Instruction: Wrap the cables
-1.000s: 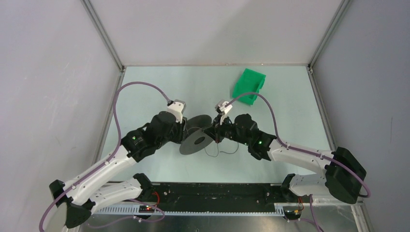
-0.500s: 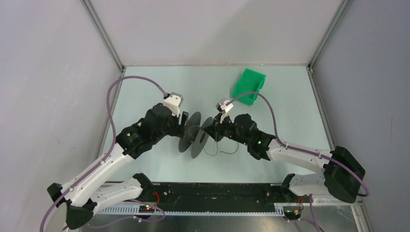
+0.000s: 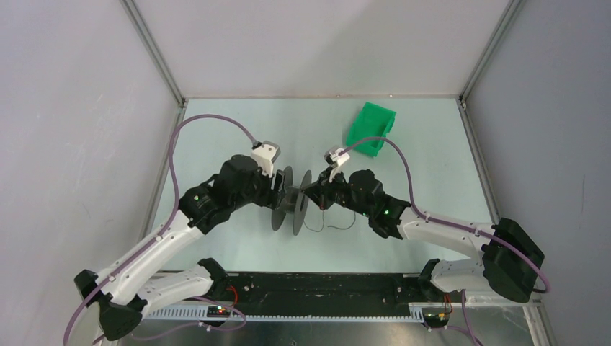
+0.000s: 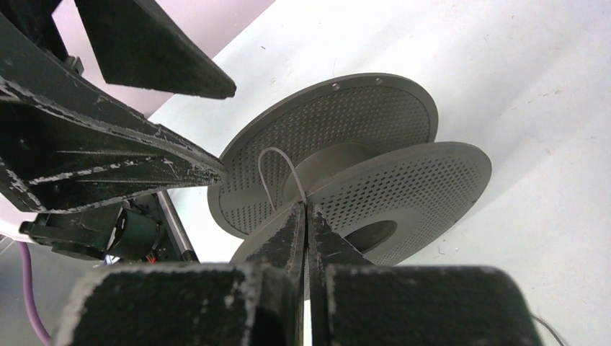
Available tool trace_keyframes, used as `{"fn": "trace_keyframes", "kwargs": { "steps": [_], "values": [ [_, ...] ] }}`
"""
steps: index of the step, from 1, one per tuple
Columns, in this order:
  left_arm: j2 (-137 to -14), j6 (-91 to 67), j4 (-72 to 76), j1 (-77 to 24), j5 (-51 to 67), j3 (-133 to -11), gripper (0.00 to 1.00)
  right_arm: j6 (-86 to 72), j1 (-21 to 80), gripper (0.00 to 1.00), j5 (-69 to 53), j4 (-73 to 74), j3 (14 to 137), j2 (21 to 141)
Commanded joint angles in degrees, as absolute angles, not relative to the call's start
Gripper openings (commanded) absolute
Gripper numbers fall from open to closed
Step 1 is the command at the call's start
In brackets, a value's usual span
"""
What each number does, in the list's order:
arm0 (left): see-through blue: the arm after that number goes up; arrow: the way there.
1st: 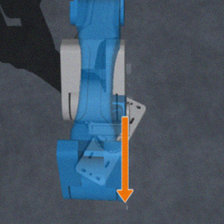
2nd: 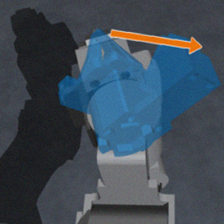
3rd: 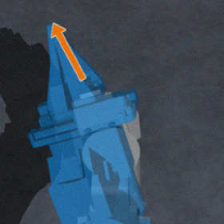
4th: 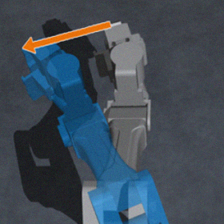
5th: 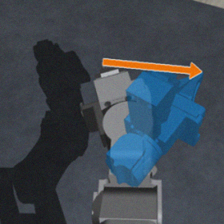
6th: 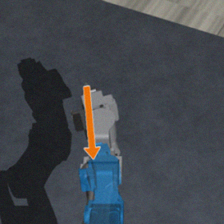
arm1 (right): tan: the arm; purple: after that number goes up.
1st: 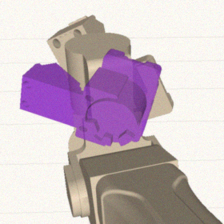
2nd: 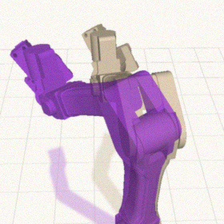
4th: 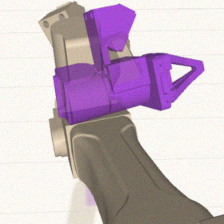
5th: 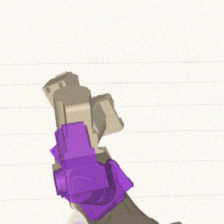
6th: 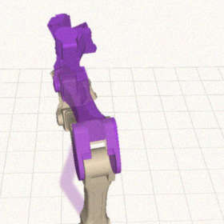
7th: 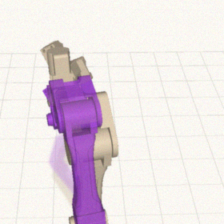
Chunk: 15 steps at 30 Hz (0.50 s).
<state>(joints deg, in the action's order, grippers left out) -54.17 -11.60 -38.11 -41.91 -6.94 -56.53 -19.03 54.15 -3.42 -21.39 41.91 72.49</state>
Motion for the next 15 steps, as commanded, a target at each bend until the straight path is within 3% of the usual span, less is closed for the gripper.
{"fn": "trace_keyframes", "kwargs": {
  "steps": [1, 15],
  "values": [
    [-52.44, -14.22, -37.31, -41.65, -5.65, -54.62, 0.68, -21.40, 54.80, 0.00, -2.00, -23.82, 44.21, 73.26],
    [-52.82, -15.93, -35.09, -41.58, -9.00, -52.14, 0.60, -25.57, 57.64, 0.00, -0.01, -27.66, 44.21, 76.31]
  ]
}}
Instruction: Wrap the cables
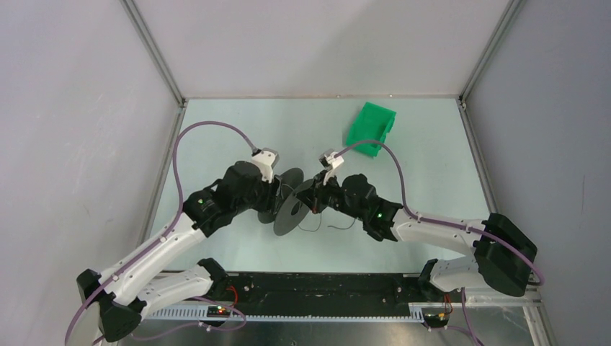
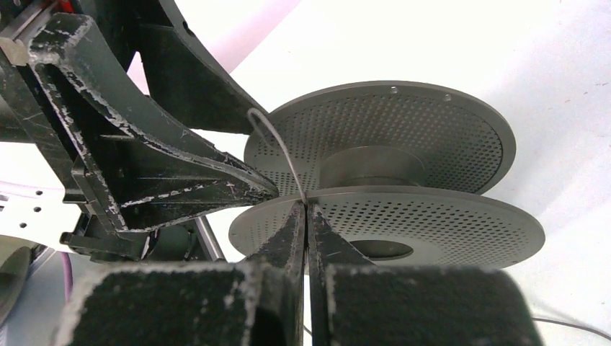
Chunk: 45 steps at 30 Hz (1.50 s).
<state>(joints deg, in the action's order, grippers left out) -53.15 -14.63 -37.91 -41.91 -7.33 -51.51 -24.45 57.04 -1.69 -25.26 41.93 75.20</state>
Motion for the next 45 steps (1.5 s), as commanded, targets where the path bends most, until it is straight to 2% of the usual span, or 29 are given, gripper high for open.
{"fn": "trace_keyframes", "kwargs": {
  "steps": [1, 6, 20, 29, 41, 45],
  "values": [
    [-52.82, -16.01, -35.08, -41.62, -9.87, -52.15, 0.60, -25.44, 57.65, 0.00, 0.00, -27.42, 44.21, 76.35],
    [-52.24, -15.67, -35.14, -41.58, -12.49, -51.79, 0.59, -25.32, 57.69, 0.00, 2.15, -26.36, 44.21, 76.73],
    [-51.81, -15.06, -34.52, -41.66, -10.14, -51.31, 0.56, -30.49, 58.28, 0.00, 2.99, -20.72, 44.27, 74.80],
    [-50.44, -14.77, -33.34, -41.66, -7.76, -50.72, 0.56, -31.62, 60.56, 0.00, 9.82, -14.12, 46.44, 71.23],
    [-48.72, -14.50, -33.13, -41.58, -7.06, -49.58, 0.59, -14.99, 61.57, 0.00, 13.18, -1.21, 57.11, 71.62],
    [-48.72, -14.67, -33.08, -41.58, -7.78, -49.71, 0.59, -14.69, 61.45, 0.00, 12.26, 2.58, 58.91, 72.58]
  ]
}}
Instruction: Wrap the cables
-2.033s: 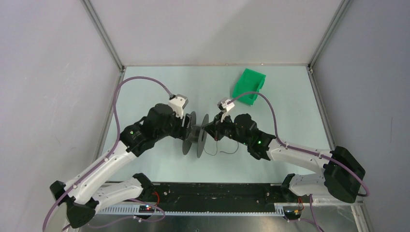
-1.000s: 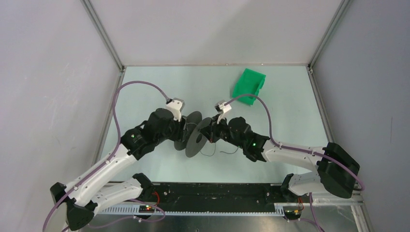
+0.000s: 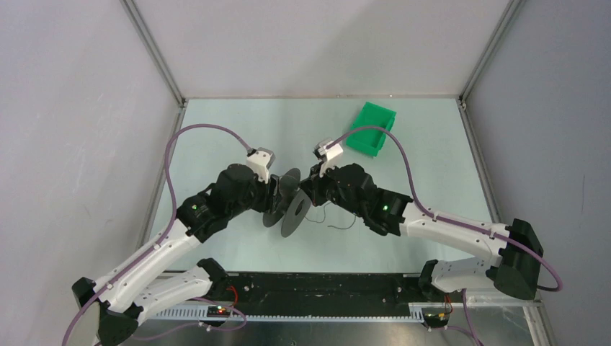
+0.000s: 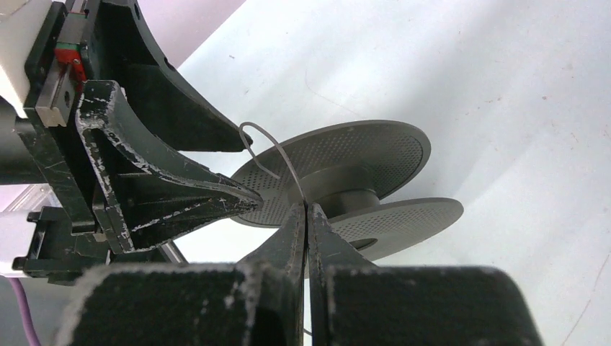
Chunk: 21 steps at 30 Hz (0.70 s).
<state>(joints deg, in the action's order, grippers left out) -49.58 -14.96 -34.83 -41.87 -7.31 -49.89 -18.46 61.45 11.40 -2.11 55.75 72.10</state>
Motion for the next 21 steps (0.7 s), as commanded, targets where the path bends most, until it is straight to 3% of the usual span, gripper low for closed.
{"fn": "trace_keyframes", "kwargs": {
  "steps": [1, 21],
  "values": [
    [-48.75, -14.67, -33.07, -41.58, -7.90, -49.77, 0.59, -15.47, 61.49, 0.00, 12.20, 3.04, 58.94, 72.72],
    [-50.58, -15.20, -32.46, -41.63, -9.42, -50.32, 0.59, -22.22, 62.60, 0.00, 11.78, 1.28, 58.98, 77.63]
  ]
}}
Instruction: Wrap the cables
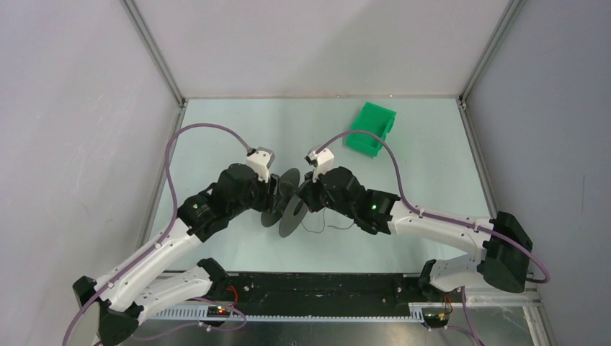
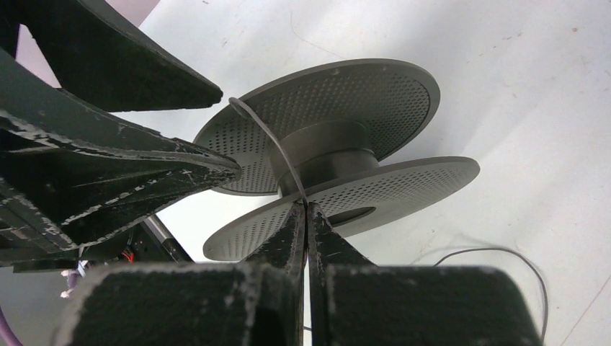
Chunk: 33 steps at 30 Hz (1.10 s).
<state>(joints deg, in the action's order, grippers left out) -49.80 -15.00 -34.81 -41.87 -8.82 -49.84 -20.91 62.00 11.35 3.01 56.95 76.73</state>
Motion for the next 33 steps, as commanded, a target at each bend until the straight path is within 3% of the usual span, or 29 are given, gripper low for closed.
{"fn": "trace_keyframes", "kwargs": {
  "steps": [1, 11, 15, 19, 24, 33],
  "values": [
    [-50.78, -15.20, -32.40, -41.60, -9.50, -50.43, 0.59, -22.49, 62.76, 0.00, 11.65, 1.07, 58.97, 77.81],
    [-52.63, -15.14, -32.08, -41.65, -10.04, -51.28, 0.55, -23.71, 63.37, 0.00, 11.63, 1.19, 58.97, 78.22],
    [-50.74, -15.14, -32.19, -41.64, -9.84, -50.46, 0.59, -20.55, 63.22, 0.00, 12.39, 3.03, 59.13, 75.96],
    [-47.85, -16.04, -32.12, -41.63, -9.63, -49.58, 0.63, -9.99, 61.76, 0.00, 11.05, 5.76, 60.15, 71.62],
    [-46.61, -14.26, -32.04, -41.62, -8.23, -49.35, 0.61, 5.00, 57.87, 0.00, 5.33, 4.17, 60.18, 66.81],
    [-46.89, -11.73, -31.99, -41.58, -6.23, -49.82, 0.58, 30.78, 47.06, 0.00, -14.31, 0.99, 60.07, 67.53]
  ]
}}
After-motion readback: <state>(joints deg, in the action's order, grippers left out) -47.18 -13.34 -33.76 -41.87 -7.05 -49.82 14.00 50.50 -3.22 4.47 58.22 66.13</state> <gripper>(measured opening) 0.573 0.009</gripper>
